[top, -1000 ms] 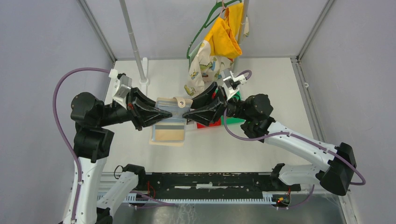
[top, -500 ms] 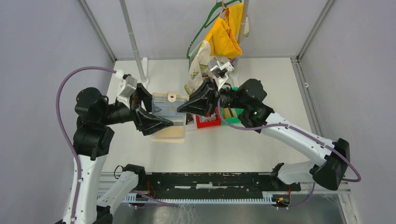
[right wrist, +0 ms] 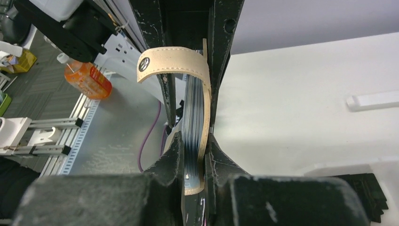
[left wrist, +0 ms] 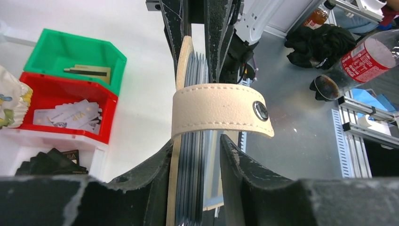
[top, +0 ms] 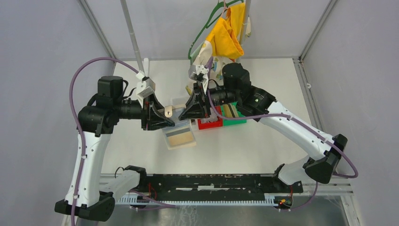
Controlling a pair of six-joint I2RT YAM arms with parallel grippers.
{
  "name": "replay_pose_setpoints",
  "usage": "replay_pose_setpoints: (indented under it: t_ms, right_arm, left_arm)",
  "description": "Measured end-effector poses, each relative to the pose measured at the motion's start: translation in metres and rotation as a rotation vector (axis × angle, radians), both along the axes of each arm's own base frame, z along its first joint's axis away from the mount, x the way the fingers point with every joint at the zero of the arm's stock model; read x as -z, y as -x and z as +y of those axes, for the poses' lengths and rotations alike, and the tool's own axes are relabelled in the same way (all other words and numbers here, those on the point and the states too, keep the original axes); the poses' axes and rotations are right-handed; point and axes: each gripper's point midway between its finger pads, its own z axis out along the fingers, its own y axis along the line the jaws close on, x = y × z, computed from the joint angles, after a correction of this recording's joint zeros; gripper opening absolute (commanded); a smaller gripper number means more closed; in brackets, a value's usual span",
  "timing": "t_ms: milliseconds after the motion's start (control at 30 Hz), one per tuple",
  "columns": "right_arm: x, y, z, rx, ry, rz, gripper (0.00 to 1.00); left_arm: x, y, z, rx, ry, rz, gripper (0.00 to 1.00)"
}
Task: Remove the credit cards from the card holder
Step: Remove the credit card from the card holder.
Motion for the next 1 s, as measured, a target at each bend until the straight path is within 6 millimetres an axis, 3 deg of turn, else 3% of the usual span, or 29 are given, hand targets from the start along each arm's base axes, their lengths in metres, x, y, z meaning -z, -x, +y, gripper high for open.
replay_pose_setpoints:
  t_ms: [300, 367, 533, 667, 867, 1000]
  right_arm:
    - [0.003, 0.008, 0.002, -0.054, 0.064, 0.001, 0.0]
    - [0.005, 0.011, 0.003, -0.064, 0.079, 0.006, 0.0]
    - [0.012, 0.015, 0.007, -0.084, 0.116, 0.015, 0.02]
    - [0.015, 0.014, 0.009, -0.09, 0.134, 0.022, 0.14]
    - [0.013, 0.015, 0.011, -0.085, 0.098, 0.062, 0.47]
    - [0.01, 0.016, 0.009, -0.05, -0.027, 0.086, 0.56]
  left_arm:
    - [0.009, 0.011, 0.005, 0.022, -0.032, -0.057, 0.45]
    - [0.012, 0.012, 0.005, 0.028, -0.038, -0.06, 0.37]
    - [0.022, 0.011, 0.007, 0.026, -0.066, -0.03, 0.07]
    - [0.026, 0.011, 0.009, 0.025, -0.075, -0.025, 0.02]
    - [0.026, 0.011, 0.009, 0.03, -0.077, -0.043, 0.02]
    - [0.025, 0.01, 0.006, 0.029, -0.057, -0.027, 0.02]
